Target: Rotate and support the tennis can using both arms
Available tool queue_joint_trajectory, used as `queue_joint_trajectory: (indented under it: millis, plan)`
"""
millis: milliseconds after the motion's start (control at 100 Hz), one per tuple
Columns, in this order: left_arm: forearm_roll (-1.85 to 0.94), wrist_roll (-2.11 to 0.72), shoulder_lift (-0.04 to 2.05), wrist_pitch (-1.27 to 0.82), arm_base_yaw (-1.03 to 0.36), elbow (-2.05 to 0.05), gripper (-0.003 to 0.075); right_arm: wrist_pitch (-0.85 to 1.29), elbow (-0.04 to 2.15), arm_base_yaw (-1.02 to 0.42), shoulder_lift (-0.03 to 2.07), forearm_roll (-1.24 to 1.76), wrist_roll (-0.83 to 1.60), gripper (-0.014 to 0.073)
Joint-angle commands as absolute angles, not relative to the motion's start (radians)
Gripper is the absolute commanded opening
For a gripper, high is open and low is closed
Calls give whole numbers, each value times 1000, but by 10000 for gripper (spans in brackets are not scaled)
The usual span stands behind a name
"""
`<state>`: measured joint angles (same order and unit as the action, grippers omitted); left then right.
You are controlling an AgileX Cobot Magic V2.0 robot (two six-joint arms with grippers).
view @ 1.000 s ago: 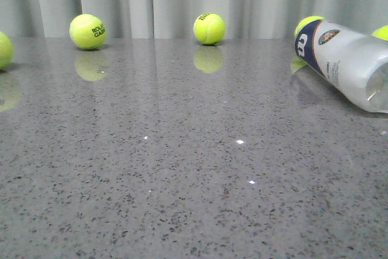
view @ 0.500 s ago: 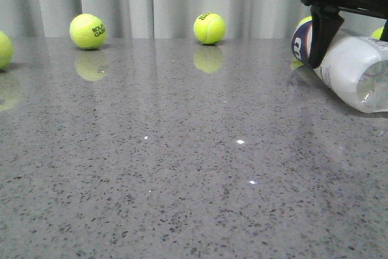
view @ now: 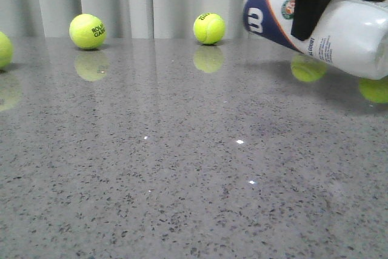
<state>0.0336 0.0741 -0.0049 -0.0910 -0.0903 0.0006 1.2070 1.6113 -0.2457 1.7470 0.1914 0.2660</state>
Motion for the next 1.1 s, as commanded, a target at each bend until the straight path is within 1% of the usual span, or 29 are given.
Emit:
queue_joint_trajectory:
  millis: [0, 10, 210, 330, 410, 910, 980, 1090]
  plan:
    - [26, 82, -39, -13, -91, 46, -19, 1243, 1656, -302, 1694, 206, 495, 330]
    - [26, 82, -39, -13, -91, 46, -19, 1243, 1656, -311, 1694, 207, 535, 330]
    - [26, 82, -39, -13, -91, 46, -19, 1213, 1656, -435, 1720, 209, 779, 330]
    - [26, 82, -39, -13, -91, 46, -19, 1217, 1656, -479, 1748, 209, 994, 330]
    - [26, 82, -39, -13, -91, 46, -19, 1222, 1656, -498, 1758, 209, 1080, 330]
    - [26, 82, -39, -13, -91, 46, -19, 1180, 1656, -502, 1811, 217, 1096, 334]
    - [26, 82, -39, -13, -91, 46, -19, 1182, 1656, -502, 1811, 218, 1096, 388]
    - [26, 82, -39, -13, -91, 46, -18, 1190, 1656, -502, 1811, 218, 1096, 570]
